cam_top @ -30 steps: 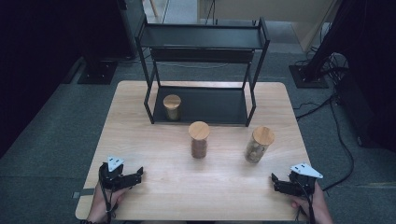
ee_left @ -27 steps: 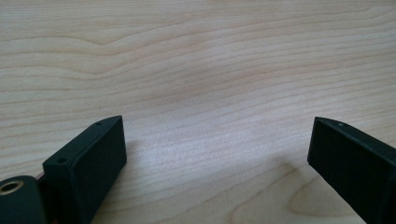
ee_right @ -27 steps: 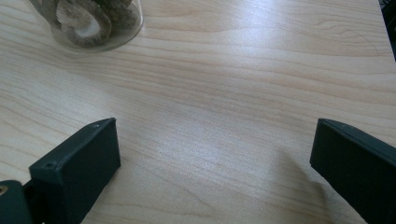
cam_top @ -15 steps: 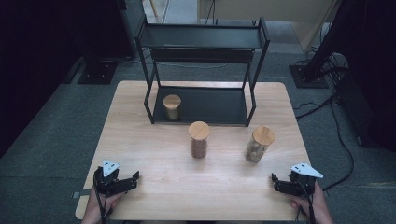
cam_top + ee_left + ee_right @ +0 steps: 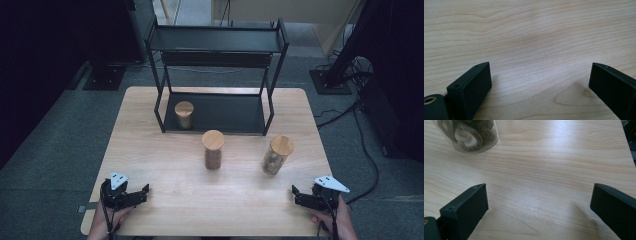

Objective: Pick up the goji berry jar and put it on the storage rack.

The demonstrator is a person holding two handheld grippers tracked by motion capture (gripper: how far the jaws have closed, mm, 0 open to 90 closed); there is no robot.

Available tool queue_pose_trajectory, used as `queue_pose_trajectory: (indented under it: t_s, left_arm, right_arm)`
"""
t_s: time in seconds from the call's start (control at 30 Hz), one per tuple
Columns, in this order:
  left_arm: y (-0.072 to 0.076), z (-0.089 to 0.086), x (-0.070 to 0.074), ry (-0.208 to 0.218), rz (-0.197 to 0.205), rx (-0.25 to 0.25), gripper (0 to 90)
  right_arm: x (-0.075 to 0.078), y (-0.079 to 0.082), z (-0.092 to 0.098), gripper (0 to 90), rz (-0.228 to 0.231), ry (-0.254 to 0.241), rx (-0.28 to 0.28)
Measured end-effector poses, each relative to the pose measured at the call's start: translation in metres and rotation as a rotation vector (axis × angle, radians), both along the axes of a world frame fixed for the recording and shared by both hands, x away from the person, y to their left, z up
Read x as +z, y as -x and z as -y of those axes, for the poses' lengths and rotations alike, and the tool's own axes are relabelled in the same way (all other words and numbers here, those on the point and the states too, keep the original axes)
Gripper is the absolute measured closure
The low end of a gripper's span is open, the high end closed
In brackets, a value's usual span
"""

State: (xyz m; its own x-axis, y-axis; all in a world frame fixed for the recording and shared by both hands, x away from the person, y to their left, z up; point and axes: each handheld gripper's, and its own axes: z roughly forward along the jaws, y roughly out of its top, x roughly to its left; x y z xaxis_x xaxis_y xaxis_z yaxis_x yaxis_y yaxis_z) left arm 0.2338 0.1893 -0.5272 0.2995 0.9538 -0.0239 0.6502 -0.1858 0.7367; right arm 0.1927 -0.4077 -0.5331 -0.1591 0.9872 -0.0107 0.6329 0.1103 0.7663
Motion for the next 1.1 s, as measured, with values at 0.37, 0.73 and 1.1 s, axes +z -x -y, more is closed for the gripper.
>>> queue_pose_trajectory:
  t_s: [0.37,0.73,1.1]
  left_arm:
    - [0.000,0.001,0.000,-0.009,0.000,-0.005,4.6]
    - [0.000,0.002,0.000,-0.016,-0.002,-0.007,4.6]
    - [0.000,0.001,0.000,-0.007,-0.001,-0.011,4.6]
  right_arm:
    - [0.000,0.000,-0.014,1.6,-0.006,0.006,0.026]
    - [0.000,-0.004,-0.033,1.6,-0.014,0.011,0.067]
    - [0.000,-0.009,-0.057,1.5,-0.016,0.030,0.104]
